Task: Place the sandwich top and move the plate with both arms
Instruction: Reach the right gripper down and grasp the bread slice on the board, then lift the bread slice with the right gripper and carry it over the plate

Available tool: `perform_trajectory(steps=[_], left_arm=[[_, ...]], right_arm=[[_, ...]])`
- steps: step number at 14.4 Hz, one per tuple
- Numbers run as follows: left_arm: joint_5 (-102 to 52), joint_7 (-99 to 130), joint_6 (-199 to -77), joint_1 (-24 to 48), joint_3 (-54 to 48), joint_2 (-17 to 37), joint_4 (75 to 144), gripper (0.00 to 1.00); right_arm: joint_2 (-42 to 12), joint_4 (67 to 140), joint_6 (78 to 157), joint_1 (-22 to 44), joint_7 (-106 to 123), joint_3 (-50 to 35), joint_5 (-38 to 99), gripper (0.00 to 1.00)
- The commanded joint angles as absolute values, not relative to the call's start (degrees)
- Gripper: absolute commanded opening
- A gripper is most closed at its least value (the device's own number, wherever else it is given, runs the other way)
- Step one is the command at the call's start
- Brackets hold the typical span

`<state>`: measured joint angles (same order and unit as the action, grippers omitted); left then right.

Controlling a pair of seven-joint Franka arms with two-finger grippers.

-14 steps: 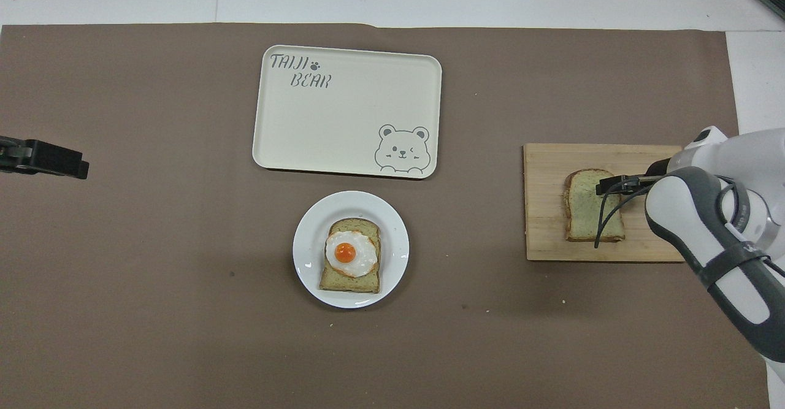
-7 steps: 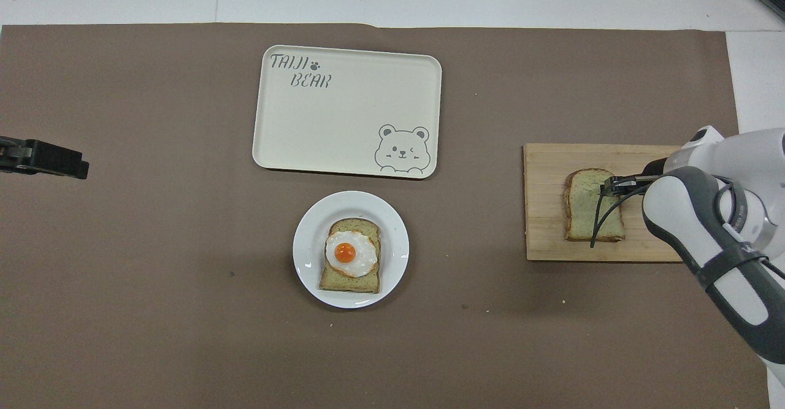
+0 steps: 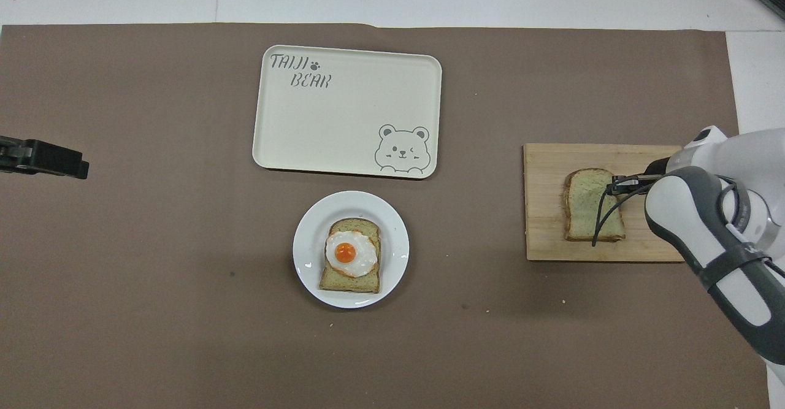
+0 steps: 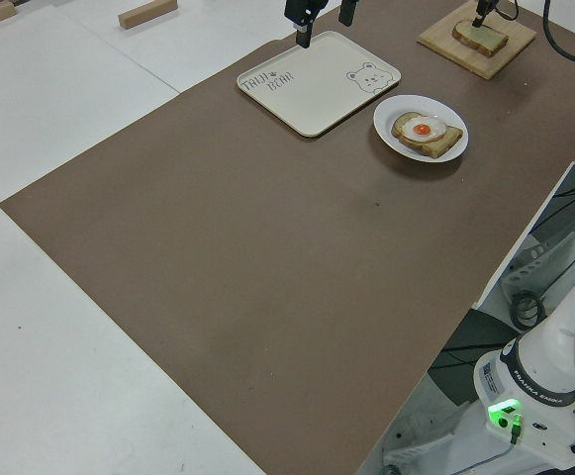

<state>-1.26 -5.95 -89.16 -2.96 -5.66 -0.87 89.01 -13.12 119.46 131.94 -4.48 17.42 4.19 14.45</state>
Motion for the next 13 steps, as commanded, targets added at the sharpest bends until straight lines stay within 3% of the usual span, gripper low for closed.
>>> perform_trajectory(steps=[1, 7, 13], left_arm=[[-0.88, -6.15, -88.68, -3.34, -5.8, -1.58, 89.38, 1.0], [-0.88, -6.15, -88.68, -3.34, -5.8, -1.58, 89.38, 1.0], [-0.88, -6.15, -88.77, -3.34, -5.8, -1.58, 89.38, 1.0]], right_arm=[[-12.13, 118.49, 130.88, -3.78, 17.14, 3.78, 15.82, 0.0], [-11.69, 105.75, 111.64, -2.81, 15.03, 3.16, 19.32, 0.0], [-11.69, 104.15, 108.63, -2.37, 8.38, -4.12, 23.03, 0.0]])
